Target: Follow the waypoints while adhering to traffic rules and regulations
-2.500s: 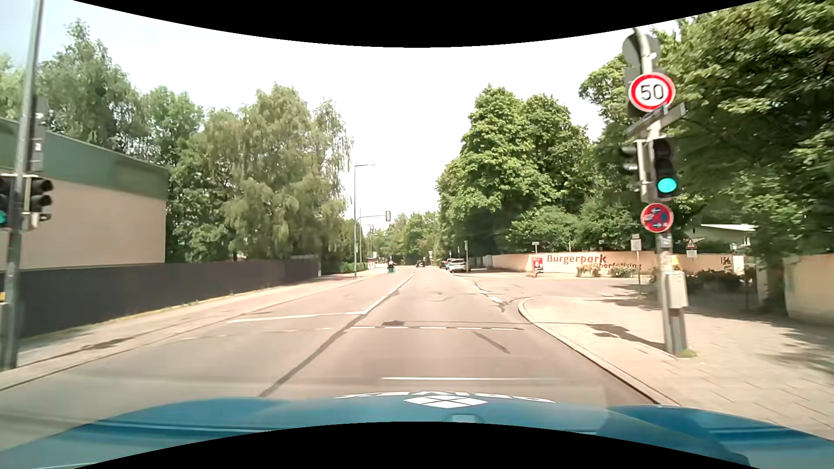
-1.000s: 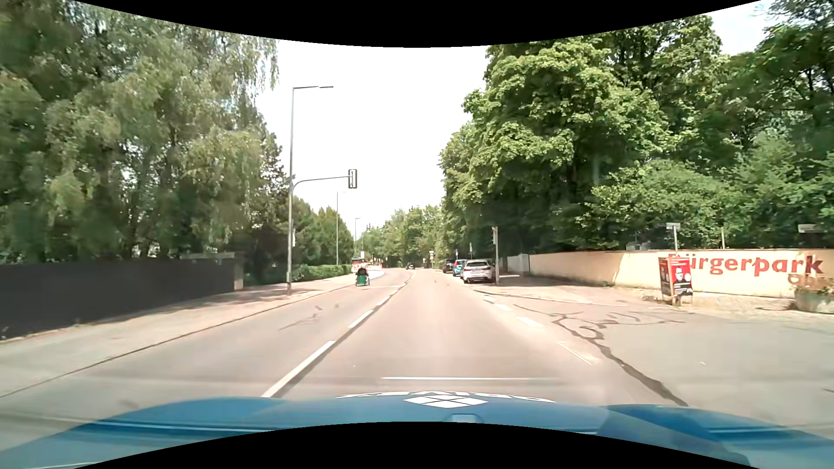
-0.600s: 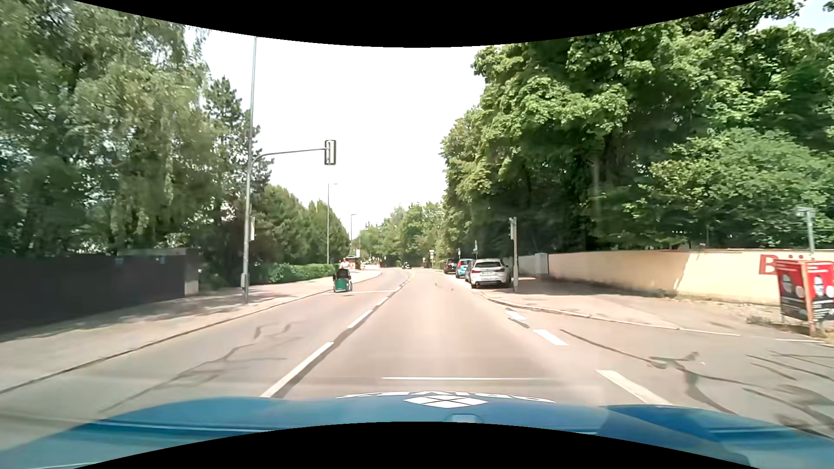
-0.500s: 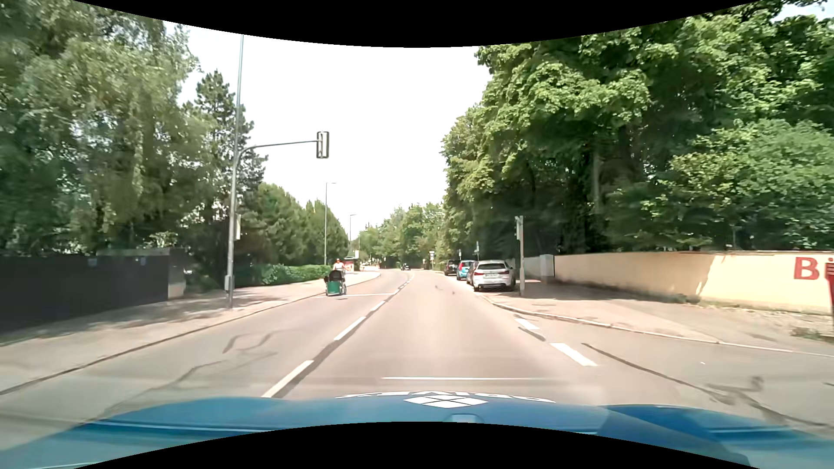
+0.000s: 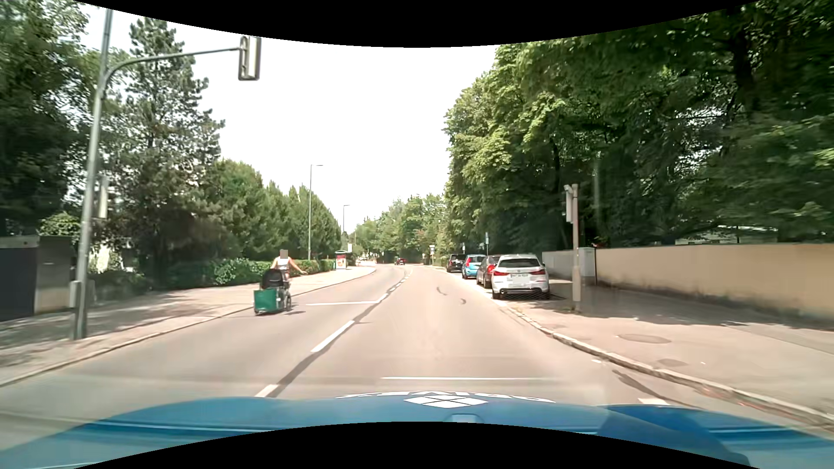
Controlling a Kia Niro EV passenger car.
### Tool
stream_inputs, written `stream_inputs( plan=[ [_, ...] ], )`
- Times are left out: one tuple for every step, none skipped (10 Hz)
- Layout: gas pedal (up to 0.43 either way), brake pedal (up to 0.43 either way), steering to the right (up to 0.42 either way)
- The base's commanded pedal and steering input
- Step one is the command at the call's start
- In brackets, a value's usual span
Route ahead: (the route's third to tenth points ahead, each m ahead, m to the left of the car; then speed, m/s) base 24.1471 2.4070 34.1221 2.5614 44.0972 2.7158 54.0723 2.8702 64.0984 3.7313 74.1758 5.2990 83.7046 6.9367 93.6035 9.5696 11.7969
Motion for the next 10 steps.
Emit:
stream_inputs(
  plan=[
    [0.177, 0.0, -0.004],
    [0.169, 0.0, -0.004],
    [0.157, 0.0, -0.004],
    [0.157, 0.0, -0.004],
    [0.157, 0.0, -0.004],
    [0.157, 0.0, -0.004],
    [0.157, 0.0, -0.004],
    [0.157, 0.0, -0.005],
    [0.157, 0.0, -0.005],
    [0.157, 0.0, -0.005]
  ],
)
